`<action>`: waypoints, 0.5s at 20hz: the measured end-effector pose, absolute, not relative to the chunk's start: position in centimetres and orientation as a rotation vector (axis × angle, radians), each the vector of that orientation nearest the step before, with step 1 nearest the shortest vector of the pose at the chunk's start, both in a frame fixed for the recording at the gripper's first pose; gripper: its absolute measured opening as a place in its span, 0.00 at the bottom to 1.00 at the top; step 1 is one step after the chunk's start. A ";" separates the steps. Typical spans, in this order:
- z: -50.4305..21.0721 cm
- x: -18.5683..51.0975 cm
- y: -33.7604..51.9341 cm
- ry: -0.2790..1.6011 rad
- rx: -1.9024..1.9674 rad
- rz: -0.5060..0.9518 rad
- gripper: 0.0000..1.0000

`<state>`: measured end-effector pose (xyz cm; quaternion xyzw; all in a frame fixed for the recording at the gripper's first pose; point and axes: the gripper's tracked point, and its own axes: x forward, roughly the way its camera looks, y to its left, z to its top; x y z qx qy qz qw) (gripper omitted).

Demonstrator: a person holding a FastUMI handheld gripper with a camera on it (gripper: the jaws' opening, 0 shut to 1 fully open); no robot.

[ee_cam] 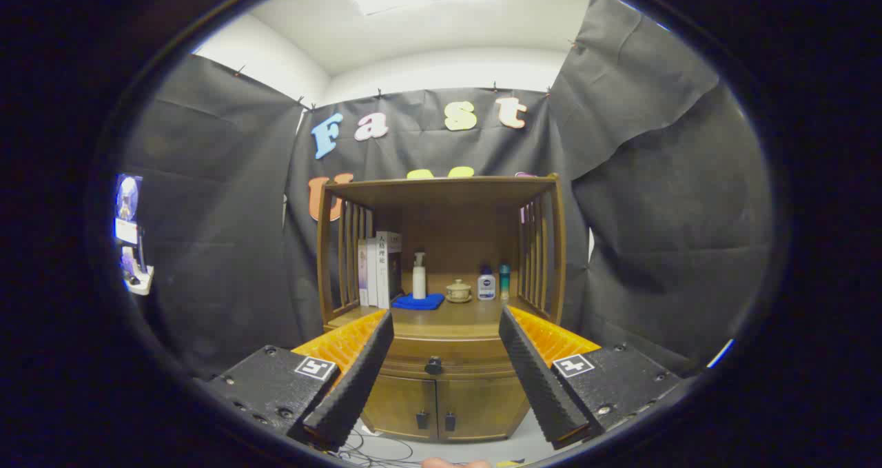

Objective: Pull open the drawer, take out the items inside it, and place them on the countertop above the cabinet.

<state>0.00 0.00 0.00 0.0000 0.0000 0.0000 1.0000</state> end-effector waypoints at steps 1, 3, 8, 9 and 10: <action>-0.3 0.1 0.1 0.009 0.001 -0.003 0.99; -0.7 0.4 0.1 0.017 0.008 -0.006 1.00; -2.1 1.3 0.6 0.052 0.015 -0.004 0.99; -2.0 1.4 0.6 0.048 0.017 -0.005 1.00; -2.1 1.5 0.6 0.048 0.018 -0.009 1.00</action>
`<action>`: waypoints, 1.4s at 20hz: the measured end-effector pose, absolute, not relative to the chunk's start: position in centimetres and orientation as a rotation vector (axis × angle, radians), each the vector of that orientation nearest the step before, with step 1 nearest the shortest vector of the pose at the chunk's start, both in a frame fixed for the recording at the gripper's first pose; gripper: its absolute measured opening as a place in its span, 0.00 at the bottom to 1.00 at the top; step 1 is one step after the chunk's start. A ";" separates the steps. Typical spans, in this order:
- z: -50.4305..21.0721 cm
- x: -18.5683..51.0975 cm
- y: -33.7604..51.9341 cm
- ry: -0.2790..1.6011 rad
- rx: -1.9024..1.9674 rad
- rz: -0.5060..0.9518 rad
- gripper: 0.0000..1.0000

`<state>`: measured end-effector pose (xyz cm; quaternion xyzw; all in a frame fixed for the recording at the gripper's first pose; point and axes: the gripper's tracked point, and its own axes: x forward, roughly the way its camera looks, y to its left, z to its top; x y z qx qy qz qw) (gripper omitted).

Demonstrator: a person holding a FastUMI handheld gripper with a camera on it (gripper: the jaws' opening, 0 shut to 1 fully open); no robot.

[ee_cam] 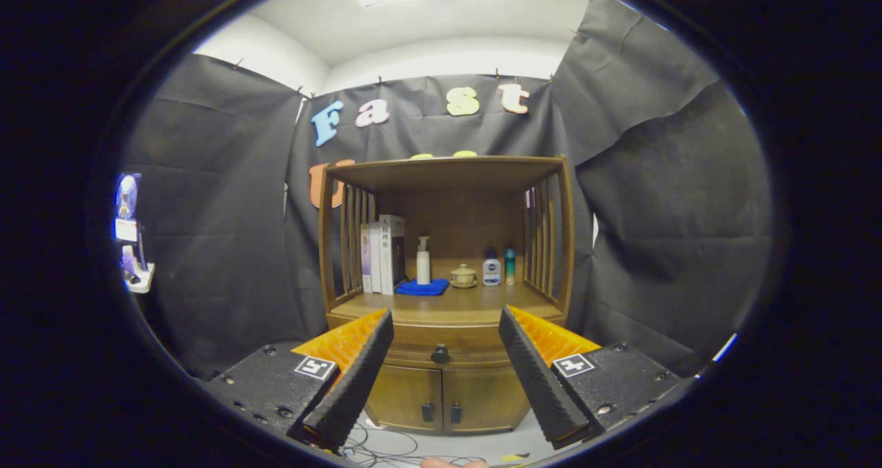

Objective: Pull open the drawer, take out the items inside it, and place them on the countertop above the cabinet.

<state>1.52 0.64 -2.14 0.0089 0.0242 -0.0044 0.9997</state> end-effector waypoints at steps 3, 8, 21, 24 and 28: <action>-2.8 2.1 0.8 0.062 0.019 0.001 1.00; -4.4 3.3 1.0 0.087 0.032 0.000 0.99; -12.6 11.4 2.9 0.167 0.019 0.008 1.00; -15.1 14.1 2.9 0.206 0.046 0.003 0.99; -18.7 18.6 2.6 0.244 0.027 -0.010 0.99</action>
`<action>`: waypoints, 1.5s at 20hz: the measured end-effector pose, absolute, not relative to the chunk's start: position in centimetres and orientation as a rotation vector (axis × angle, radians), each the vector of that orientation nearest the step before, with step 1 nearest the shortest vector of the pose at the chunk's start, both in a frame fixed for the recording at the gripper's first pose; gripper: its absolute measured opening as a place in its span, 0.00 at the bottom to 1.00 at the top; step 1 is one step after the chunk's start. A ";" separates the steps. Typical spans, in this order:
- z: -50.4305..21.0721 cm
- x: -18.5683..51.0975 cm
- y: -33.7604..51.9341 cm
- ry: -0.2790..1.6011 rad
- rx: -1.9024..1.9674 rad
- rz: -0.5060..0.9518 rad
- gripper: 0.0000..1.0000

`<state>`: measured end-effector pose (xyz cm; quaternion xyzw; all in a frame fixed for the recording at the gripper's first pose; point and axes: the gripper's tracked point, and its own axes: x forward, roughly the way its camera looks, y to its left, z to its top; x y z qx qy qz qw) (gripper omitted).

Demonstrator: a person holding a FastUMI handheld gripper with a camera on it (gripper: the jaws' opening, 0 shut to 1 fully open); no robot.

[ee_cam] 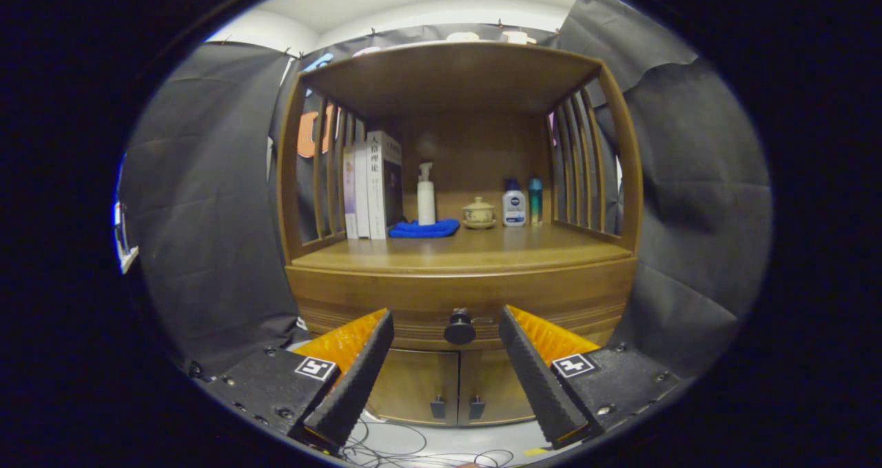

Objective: Pull open the drawer, take out the items inside it, and place them on the countertop above the cabinet.

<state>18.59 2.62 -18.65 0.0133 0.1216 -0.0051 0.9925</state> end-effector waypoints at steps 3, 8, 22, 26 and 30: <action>-21.3 21.5 2.1 0.262 0.006 -0.029 0.94; -25.0 25.5 1.4 0.278 0.006 -0.045 0.78; -26.4 27.7 1.1 0.285 0.030 -0.089 0.40; -26.6 27.2 1.1 0.310 0.050 -0.100 0.36; -26.6 25.1 1.1 0.303 0.037 -0.094 0.35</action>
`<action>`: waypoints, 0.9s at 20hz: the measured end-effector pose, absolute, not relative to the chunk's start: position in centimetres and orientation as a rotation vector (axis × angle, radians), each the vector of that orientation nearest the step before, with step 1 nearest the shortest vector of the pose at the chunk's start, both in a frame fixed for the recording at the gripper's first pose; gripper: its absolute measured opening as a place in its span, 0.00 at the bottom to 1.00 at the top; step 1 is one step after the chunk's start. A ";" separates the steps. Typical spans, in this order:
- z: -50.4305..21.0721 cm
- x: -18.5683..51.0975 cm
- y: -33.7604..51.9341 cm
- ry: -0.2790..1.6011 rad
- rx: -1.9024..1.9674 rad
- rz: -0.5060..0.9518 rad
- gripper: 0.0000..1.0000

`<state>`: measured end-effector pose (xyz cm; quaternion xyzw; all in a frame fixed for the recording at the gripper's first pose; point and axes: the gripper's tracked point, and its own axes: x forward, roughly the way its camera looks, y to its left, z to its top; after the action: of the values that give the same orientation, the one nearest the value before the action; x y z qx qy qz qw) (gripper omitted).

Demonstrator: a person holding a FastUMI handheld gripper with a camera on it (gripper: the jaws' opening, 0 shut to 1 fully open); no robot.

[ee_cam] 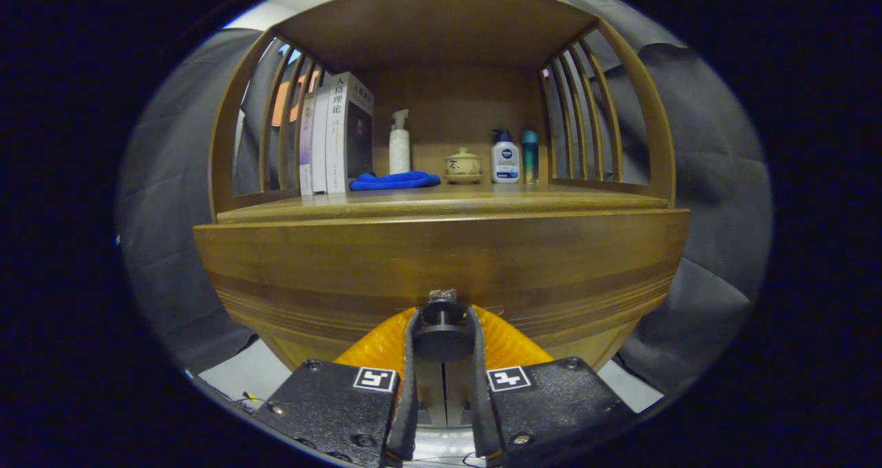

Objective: Pull open the drawer, take out the items inside it, and place them on the countertop above the cabinet.

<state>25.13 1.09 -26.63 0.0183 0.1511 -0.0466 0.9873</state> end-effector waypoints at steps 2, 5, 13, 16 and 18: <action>-26.5 23.3 1.2 0.301 0.034 -0.091 0.35; -26.4 21.0 1.3 0.293 0.012 -0.092 0.35; -26.8 14.8 1.8 0.304 -0.011 -0.090 0.35; -26.7 13.0 2.0 0.304 -0.008 -0.087 0.35; -26.7 12.0 2.1 0.315 0.009 -0.081 0.35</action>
<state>12.02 2.07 -26.75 0.0046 0.1566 -0.0404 0.9868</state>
